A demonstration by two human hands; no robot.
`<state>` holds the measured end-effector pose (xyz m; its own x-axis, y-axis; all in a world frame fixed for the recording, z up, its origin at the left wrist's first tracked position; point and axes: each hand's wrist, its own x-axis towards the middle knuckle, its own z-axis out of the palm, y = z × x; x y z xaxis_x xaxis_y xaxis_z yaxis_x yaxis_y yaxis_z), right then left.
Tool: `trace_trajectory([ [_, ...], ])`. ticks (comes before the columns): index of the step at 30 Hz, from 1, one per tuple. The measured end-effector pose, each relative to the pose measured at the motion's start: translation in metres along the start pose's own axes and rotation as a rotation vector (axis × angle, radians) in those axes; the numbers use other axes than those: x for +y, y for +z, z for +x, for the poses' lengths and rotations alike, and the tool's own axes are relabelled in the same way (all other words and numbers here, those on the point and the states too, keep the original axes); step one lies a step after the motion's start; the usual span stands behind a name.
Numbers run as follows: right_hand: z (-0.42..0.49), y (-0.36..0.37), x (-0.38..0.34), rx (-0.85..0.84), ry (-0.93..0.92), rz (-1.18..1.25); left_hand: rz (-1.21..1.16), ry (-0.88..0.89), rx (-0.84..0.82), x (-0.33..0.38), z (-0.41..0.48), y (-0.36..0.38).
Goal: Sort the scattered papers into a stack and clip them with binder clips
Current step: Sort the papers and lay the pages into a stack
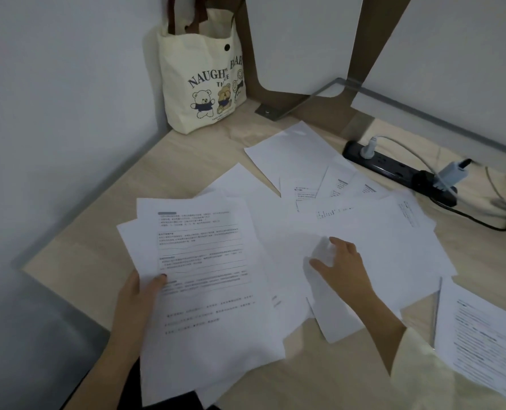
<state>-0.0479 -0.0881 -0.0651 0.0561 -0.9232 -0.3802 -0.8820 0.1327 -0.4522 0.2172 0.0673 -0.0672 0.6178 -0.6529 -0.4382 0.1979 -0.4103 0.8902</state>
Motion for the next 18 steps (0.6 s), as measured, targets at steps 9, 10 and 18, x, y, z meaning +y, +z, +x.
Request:
trace_trajectory([
  [9,0.034,0.005,-0.015,0.036,0.06,-0.164,0.019,-0.086,0.043,-0.017,0.017,0.001],
  [10,0.034,0.005,-0.016,0.018,0.07,-0.187,0.013,-0.087,0.044,-0.019,0.017,0.001],
  [18,0.02,-0.022,-0.018,0.116,-0.001,0.172,-0.007,-0.084,0.03,-0.017,0.018,0.008],
])
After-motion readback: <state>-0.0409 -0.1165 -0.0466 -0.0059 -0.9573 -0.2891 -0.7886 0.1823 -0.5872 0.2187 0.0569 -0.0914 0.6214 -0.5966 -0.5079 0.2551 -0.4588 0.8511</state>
